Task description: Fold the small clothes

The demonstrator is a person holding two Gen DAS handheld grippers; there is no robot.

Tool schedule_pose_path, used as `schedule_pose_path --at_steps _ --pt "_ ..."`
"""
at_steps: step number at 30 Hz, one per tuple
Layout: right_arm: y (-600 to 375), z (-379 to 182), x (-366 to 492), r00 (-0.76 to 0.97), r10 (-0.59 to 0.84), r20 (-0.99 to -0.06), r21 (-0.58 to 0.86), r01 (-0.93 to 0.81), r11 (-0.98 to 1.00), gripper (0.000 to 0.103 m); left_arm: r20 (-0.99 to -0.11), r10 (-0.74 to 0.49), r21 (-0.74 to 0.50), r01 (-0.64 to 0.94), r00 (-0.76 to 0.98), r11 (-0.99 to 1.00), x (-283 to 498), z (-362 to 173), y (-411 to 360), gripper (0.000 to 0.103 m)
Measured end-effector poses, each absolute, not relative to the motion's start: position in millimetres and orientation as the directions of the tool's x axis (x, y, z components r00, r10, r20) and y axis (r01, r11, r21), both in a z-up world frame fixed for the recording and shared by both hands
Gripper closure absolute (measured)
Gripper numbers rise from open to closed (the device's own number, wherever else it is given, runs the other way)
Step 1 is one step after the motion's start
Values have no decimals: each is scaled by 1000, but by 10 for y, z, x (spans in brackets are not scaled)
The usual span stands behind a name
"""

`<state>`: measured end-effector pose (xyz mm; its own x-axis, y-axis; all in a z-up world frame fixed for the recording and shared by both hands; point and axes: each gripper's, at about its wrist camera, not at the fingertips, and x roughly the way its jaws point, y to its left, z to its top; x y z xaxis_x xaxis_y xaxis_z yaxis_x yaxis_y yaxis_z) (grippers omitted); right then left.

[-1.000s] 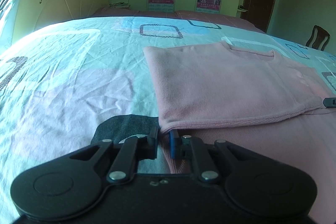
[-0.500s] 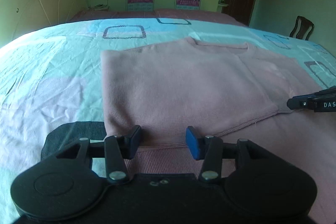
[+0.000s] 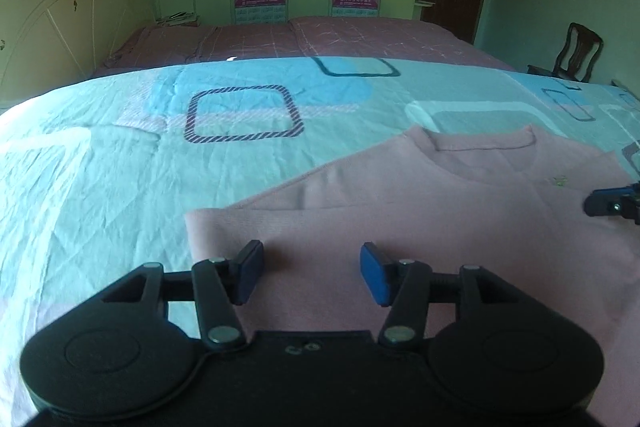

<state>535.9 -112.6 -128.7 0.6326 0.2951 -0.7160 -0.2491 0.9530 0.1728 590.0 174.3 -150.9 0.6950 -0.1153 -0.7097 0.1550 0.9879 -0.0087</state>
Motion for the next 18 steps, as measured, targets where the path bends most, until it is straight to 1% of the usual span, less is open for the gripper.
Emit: schedule_pose_path --at_steps 1,2,3,4,5,6,7,8,9,10,13,14,15,18 --pt "-1180 -1341 5377 632 275 -725 160 -235 959 89 -704 -124 -26 149 699 988 5930 -1529 1819 49" --pt "-1221 -1343 5374 636 271 -723 164 -223 961 93 -702 -134 -46 143 700 989 5936 -1528 1871 52" --pt "-1229 -1323 5370 634 266 -726 164 -216 963 94 -701 -129 -40 142 701 989 5919 -1503 1873 54" --pt "-1208 -1290 5359 634 258 -729 155 -215 964 94 -698 -103 -4 140 708 990 5882 -1471 1821 53" --pt "-1173 -1249 5339 639 251 -727 141 -218 966 94 -692 -75 32 134 718 990 5833 -1437 1752 49" --pt "-1126 -1201 5311 653 256 -713 139 -227 964 91 -677 -74 42 139 732 989 5761 -1383 1653 48" --pt "-1078 -1160 5288 664 279 -694 152 -244 958 78 -664 -114 13 164 739 986 5697 -1341 1558 46" --pt "-1011 -1131 5273 669 305 -678 167 -263 950 66 -654 -162 -16 201 739 980 5641 -1311 1427 42" --pt "-912 -1122 5269 667 330 -668 179 -286 941 50 -648 -195 -26 234 737 972 5594 -1300 1276 38" --pt "-819 -1134 5276 653 354 -670 190 -310 931 49 -644 -224 -36 263 732 964 5544 -1301 1113 32" --pt "-599 -1233 5272 594 387 -705 202 -355 913 49 -649 -294 -76 324 702 943 5426 -1387 768 34" --pt "-576 -1268 5244 590 376 -715 187 -357 915 52 -658 -290 -79 320 695 944 5407 -1434 726 35" --pt "-589 -1295 5203 592 368 -717 170 -363 916 52 -671 -287 -84 314 684 946 5397 -1497 725 34" --pt "-799 -1294 5020 617 322 -718 120 -346 931 52 -669 -248 -61 280 700 958 5247 -1538 891 33"
